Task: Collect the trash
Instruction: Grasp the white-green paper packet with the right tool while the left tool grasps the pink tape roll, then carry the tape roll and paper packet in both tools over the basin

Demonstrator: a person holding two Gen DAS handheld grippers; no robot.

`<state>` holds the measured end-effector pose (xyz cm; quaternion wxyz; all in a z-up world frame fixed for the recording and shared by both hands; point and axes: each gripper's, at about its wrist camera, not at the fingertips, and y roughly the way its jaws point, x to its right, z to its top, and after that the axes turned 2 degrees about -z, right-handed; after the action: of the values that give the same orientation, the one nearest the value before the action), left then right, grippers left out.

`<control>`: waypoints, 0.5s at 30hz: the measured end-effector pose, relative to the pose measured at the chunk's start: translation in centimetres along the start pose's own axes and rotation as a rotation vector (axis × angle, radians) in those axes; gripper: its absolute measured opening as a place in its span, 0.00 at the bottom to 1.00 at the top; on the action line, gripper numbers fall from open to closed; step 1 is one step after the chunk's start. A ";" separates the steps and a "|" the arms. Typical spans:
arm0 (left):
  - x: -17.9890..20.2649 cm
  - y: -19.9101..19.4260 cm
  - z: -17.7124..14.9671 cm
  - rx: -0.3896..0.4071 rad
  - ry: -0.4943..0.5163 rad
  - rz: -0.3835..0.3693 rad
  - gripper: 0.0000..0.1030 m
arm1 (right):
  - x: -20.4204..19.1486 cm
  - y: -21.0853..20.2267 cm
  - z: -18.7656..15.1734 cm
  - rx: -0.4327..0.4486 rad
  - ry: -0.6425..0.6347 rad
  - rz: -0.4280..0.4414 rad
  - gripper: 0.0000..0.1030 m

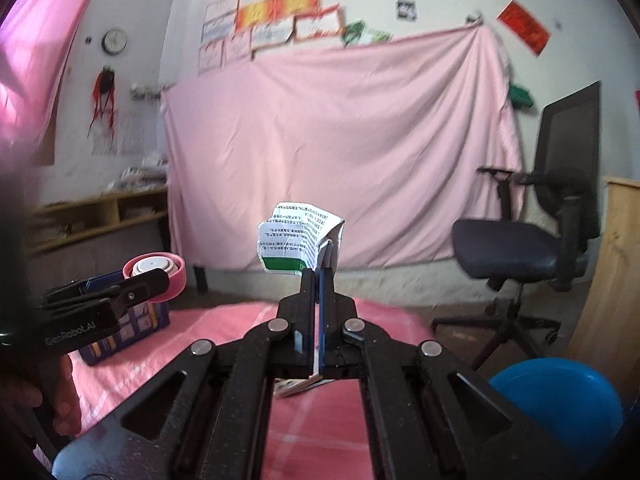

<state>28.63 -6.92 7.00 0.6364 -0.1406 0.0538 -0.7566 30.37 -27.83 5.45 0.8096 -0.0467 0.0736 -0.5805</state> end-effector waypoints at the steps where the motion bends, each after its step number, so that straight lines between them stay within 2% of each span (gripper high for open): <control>1: 0.8 -0.1 0.3 0.012 0.010 -0.013 0.50 | 0.5 -0.6 0.2 0.017 0.005 -0.014 0.28; 9: 8.4 0.6 1.5 0.041 0.048 -0.140 0.50 | 5.5 -5.6 0.9 0.094 0.039 -0.149 0.28; 15: 15.0 2.6 1.0 0.003 0.064 -0.255 0.50 | 10.5 -8.8 -0.2 0.073 0.094 -0.289 0.28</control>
<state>29.10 -21.96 9.44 0.5331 -0.1214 0.0547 -0.8355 25.38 -40.59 5.99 0.7144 -0.0003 0.0828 -0.6948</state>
